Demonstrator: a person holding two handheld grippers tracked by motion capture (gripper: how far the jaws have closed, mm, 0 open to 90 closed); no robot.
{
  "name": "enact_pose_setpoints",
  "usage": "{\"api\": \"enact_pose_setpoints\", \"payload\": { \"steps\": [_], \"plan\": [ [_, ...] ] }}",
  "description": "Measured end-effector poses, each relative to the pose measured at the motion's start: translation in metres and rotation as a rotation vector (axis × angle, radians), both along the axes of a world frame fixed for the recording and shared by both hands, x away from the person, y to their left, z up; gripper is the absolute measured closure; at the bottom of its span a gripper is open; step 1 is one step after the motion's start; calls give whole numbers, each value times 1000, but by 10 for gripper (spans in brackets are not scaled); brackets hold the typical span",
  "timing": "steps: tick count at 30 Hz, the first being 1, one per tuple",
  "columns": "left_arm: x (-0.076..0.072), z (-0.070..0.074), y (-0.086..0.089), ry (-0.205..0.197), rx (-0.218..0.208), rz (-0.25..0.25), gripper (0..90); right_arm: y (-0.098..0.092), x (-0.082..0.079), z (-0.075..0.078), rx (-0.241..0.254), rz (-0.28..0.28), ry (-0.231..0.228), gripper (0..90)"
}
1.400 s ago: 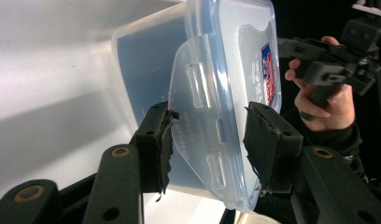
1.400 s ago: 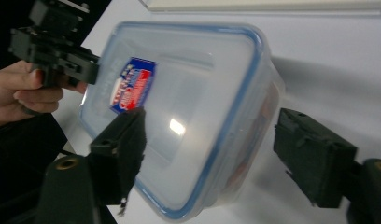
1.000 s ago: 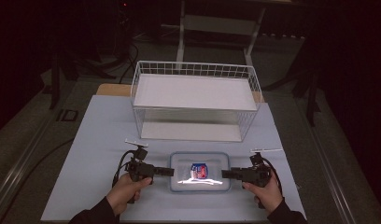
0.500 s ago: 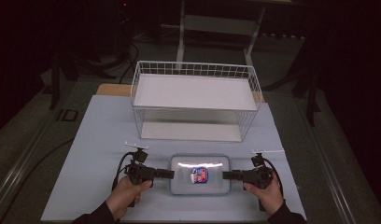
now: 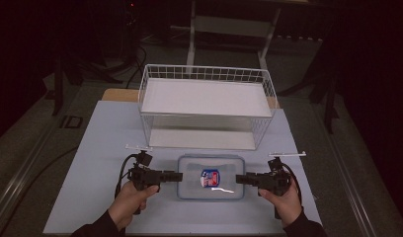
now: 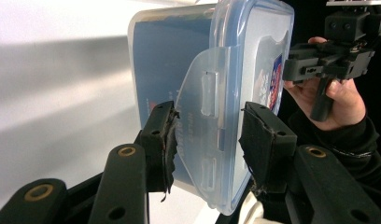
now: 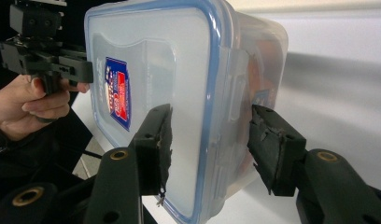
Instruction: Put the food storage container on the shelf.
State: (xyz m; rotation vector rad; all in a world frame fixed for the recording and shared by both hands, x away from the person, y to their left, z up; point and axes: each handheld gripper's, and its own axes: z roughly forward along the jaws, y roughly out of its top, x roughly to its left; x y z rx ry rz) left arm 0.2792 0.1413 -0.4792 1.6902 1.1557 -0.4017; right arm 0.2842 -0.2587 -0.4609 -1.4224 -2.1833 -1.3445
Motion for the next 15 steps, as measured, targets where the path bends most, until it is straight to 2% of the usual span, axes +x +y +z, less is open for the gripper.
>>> {"api": "enact_pose_setpoints", "payload": {
  "steps": [9,15],
  "plan": [
    [6,37,6,-71,-7,9,558,5,5,35,18,-6,-74,505],
    [14,66,10,-112,-27,18,559,7,13,67,28,-8,-124,519]
  ]
}}
